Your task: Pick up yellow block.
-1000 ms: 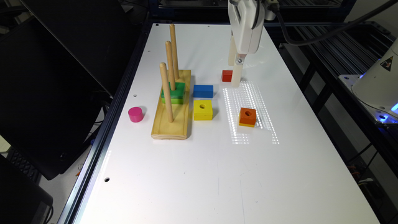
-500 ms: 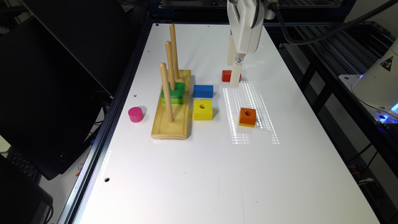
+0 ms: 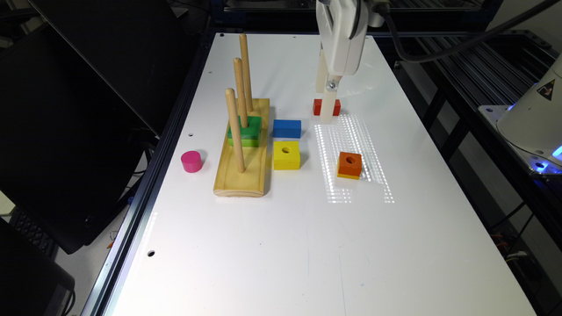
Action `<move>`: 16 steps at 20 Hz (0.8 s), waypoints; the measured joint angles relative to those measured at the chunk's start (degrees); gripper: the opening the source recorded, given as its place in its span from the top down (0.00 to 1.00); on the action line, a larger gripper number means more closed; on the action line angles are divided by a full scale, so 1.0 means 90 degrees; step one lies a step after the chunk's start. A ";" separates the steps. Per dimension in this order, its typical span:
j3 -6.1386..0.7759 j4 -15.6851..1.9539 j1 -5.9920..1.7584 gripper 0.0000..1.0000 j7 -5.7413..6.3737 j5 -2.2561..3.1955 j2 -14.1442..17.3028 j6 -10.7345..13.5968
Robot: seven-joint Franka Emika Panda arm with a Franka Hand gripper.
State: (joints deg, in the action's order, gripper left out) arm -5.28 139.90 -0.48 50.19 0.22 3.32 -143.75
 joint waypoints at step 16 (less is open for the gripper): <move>-0.0139 -0.0287 0.0003 0.00 0.0122 -0.0001 0.0231 0.0000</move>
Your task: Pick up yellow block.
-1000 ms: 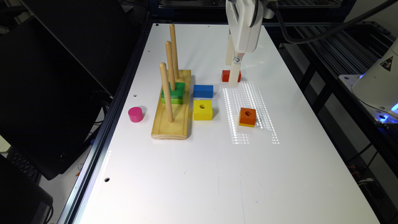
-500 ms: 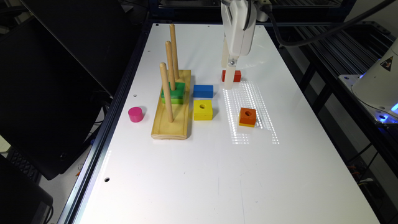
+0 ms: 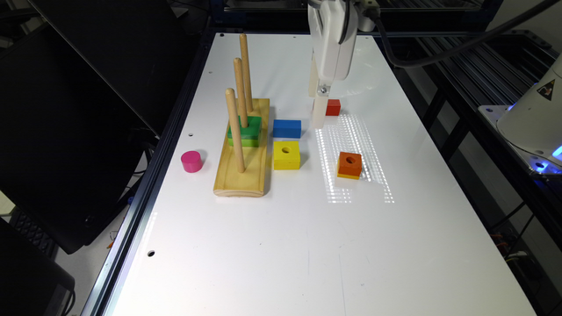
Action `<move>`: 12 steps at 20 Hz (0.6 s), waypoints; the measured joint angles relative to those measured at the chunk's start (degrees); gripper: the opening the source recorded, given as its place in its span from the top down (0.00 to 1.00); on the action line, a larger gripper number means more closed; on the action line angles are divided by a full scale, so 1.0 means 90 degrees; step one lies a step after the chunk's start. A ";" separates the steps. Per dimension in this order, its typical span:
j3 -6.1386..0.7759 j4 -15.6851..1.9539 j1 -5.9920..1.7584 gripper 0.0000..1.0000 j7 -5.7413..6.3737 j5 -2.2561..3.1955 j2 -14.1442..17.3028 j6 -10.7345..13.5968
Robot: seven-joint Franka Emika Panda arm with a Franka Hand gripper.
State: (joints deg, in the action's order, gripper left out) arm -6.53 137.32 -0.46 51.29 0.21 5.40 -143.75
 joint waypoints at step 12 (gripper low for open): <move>-0.0075 -0.0267 0.0001 0.00 0.0066 0.0000 0.0231 0.0001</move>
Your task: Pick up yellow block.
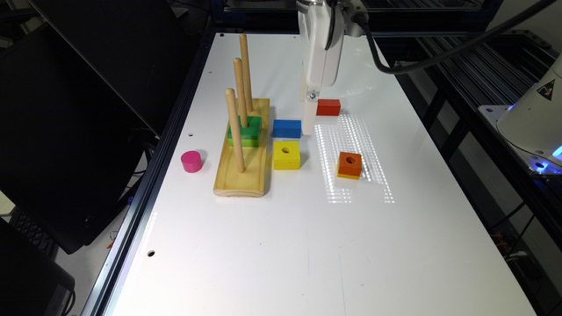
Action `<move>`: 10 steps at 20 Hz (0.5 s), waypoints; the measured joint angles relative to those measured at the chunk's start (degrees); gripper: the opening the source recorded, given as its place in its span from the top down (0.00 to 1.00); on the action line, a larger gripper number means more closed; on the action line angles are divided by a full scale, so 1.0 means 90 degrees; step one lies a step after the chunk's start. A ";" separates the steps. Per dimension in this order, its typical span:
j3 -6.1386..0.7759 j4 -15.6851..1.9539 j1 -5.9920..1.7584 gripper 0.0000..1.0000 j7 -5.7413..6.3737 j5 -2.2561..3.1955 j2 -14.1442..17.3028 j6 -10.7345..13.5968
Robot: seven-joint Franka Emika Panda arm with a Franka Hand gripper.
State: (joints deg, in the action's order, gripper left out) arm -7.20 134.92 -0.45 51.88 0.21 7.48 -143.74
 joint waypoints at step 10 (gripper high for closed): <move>-0.0121 -0.0334 0.0005 0.00 0.0121 0.0007 0.0271 0.0008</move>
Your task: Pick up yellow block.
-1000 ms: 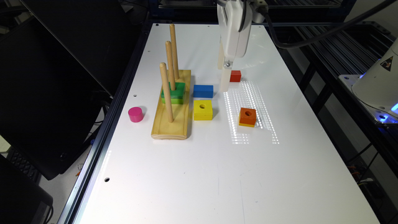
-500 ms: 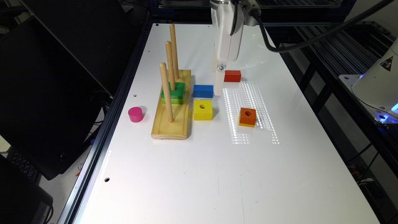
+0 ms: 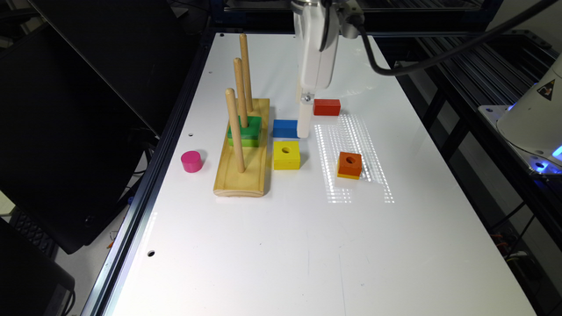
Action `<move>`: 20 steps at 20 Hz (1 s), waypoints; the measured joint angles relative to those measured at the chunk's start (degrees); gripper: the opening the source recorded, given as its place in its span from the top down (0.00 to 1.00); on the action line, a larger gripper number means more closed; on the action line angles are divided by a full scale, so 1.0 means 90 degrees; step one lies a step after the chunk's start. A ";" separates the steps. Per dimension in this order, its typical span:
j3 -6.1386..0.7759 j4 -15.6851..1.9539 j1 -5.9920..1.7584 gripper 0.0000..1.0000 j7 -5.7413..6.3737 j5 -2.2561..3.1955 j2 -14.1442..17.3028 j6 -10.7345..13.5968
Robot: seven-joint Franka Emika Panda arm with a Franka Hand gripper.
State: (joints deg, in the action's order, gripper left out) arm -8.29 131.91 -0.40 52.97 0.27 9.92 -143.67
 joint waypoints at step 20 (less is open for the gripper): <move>0.0001 -0.0132 -0.0012 0.00 0.0001 0.0018 0.0653 -0.0387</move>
State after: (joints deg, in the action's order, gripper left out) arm -8.29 130.72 -0.51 52.98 0.43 15.80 -147.16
